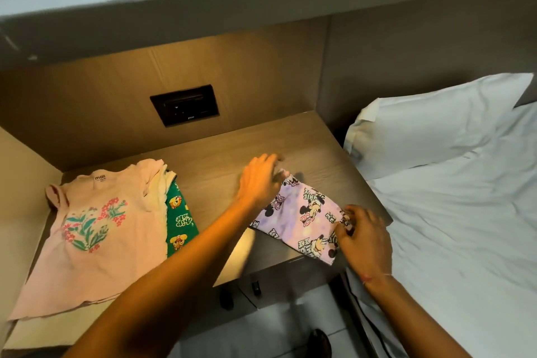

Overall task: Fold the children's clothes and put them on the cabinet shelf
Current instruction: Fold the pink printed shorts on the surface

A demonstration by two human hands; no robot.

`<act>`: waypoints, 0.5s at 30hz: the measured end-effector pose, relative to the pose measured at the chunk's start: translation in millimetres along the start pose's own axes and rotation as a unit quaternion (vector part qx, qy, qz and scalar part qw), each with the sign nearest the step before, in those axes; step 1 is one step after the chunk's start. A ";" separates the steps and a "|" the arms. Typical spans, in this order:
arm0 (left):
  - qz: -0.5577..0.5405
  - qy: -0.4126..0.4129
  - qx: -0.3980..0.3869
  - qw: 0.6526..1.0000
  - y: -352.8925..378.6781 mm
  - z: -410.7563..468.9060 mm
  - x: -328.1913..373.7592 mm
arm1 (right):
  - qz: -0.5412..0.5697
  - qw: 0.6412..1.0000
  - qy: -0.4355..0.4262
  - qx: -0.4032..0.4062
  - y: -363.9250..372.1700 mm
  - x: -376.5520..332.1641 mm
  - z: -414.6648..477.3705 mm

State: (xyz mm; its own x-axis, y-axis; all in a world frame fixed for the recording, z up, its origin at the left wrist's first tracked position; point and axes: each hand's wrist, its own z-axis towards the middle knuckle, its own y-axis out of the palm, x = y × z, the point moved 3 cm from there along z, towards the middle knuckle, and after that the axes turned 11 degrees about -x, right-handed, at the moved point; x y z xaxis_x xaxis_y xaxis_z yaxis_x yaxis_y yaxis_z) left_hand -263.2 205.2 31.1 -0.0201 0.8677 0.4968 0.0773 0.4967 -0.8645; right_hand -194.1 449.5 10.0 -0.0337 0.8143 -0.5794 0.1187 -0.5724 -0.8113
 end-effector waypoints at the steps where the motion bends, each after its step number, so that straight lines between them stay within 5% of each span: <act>1: 0.037 0.017 0.032 0.999 8.0 -19.8 1.4 | -0.025 0.998 -0.059 -0.003 1.0 1.6 -1.7; 7: 0.109 0.003 -0.030 0.994 58.6 -109.2 -20.0 | -0.159 0.952 -0.201 -0.168 6.4 9.7 12.0; 15: 0.159 0.014 -0.075 0.984 4.5 -92.8 -81.2 | -0.102 0.911 -0.278 -0.288 51.0 -60.9 -3.7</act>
State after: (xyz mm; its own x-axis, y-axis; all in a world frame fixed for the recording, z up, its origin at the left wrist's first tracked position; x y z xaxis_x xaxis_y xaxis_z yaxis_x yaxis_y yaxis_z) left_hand -168.7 135.0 -5.9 0.0553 0.9770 0.2062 0.2212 0.1894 -0.9567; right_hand -182.3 371.0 4.1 -0.5909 0.6325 -0.5009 0.5490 -0.1398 -0.8241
